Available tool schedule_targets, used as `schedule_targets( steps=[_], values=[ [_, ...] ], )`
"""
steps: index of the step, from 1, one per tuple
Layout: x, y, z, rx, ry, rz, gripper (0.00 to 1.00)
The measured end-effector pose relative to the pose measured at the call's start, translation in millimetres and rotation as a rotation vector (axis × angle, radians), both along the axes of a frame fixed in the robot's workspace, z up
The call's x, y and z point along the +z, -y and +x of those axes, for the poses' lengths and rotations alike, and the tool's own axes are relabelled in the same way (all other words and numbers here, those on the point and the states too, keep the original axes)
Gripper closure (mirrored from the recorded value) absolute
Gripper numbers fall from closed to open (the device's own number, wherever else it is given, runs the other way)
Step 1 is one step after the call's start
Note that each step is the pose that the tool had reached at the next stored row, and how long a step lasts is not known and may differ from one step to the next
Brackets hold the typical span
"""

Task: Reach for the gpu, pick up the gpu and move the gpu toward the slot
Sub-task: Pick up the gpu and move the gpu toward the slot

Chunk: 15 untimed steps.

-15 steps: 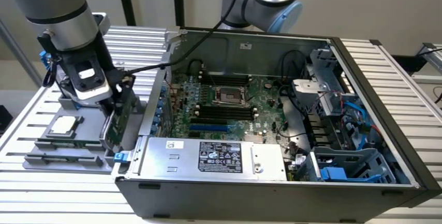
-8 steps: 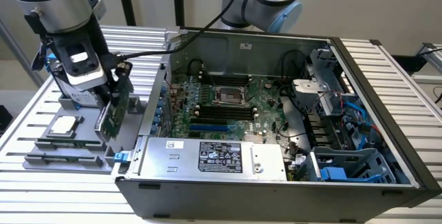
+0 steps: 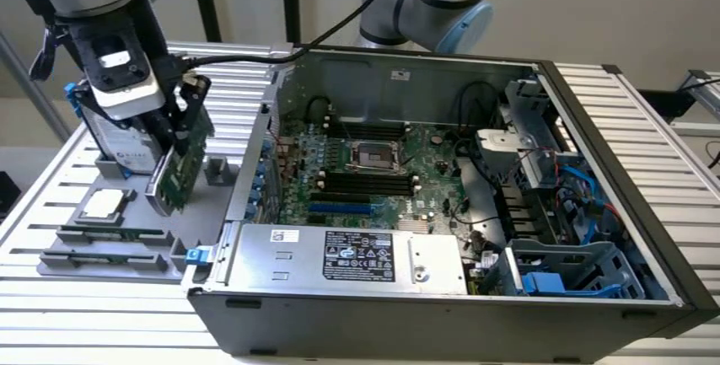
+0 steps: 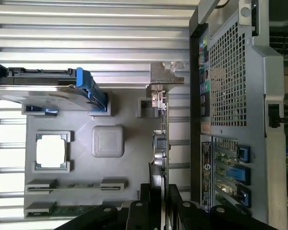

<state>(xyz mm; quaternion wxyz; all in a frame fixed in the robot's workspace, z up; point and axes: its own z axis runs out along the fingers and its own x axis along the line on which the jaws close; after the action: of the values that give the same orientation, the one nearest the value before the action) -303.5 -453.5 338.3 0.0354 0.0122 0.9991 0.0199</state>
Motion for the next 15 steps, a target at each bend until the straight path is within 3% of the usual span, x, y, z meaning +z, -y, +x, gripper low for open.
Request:
schedule_targets(
  steps=[9, 15],
  values=[
    [39.9, 0.0, 3.5, 0.000, -0.0002, 0.0021, 0.74],
    [63.4, 0.0, 10.6, 0.000, -0.0002, 0.0066, 0.74]
  ],
)
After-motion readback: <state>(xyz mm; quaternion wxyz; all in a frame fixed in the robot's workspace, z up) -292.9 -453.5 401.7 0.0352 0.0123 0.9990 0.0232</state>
